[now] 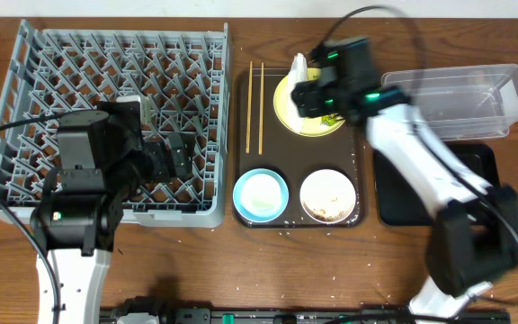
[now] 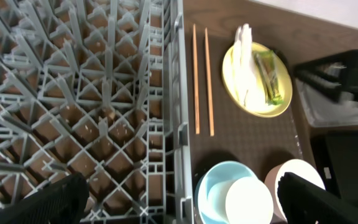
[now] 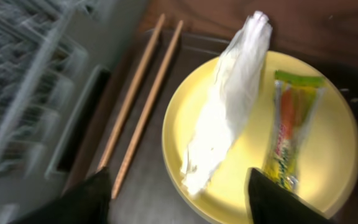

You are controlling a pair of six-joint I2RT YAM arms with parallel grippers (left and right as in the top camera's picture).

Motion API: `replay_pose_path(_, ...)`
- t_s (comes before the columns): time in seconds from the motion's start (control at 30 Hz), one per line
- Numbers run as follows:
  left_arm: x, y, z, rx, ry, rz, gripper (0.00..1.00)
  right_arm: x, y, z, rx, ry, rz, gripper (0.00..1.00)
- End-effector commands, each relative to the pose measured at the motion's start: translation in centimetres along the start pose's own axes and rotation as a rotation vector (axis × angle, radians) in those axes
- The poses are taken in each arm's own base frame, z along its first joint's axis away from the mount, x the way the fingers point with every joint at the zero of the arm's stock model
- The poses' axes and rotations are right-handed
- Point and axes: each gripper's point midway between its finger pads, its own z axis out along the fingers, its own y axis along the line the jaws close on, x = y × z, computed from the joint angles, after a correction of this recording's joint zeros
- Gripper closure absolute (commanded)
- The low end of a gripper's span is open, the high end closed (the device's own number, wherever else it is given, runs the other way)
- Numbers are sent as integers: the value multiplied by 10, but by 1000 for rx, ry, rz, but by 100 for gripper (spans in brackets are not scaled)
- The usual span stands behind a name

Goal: Sort waste into correct bins and load items into the dishwasher
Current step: 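Reach the right gripper to the yellow plate and grasp the white tissue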

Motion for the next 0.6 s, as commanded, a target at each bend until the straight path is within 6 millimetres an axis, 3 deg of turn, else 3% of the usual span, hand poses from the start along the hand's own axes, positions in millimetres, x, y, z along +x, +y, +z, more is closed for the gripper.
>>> replay_pose_path(0.0,0,-7,6,49,29,-49,2,5,-34,45,287,-51,18,40)
replay_pose_path(0.07,4,-26,4,160,51,-32,2,17,-38,83,292,-56,11,44)
replay_pose_path(0.13,5,-45,-5,266,43,47,2,30,-43,108,289,-49,37,46)
replay_pose_path(0.23,3,-56,-25,301,-14,97,2,49,-49,122,302,-9,80,57)
replay_pose_path(0.33,0,-62,-42,308,-71,125,2,55,-51,121,311,19,83,99)
replay_pose_path(0.43,-1,-68,-60,316,-127,154,2,35,-35,95,230,3,96,99)
replay_pose_path(0.5,-1,-71,-69,319,-154,167,2,13,-20,66,143,-24,109,99)
replay_pose_path(0.57,-1,-74,-80,323,-187,183,2,-21,-15,12,88,-94,134,99)
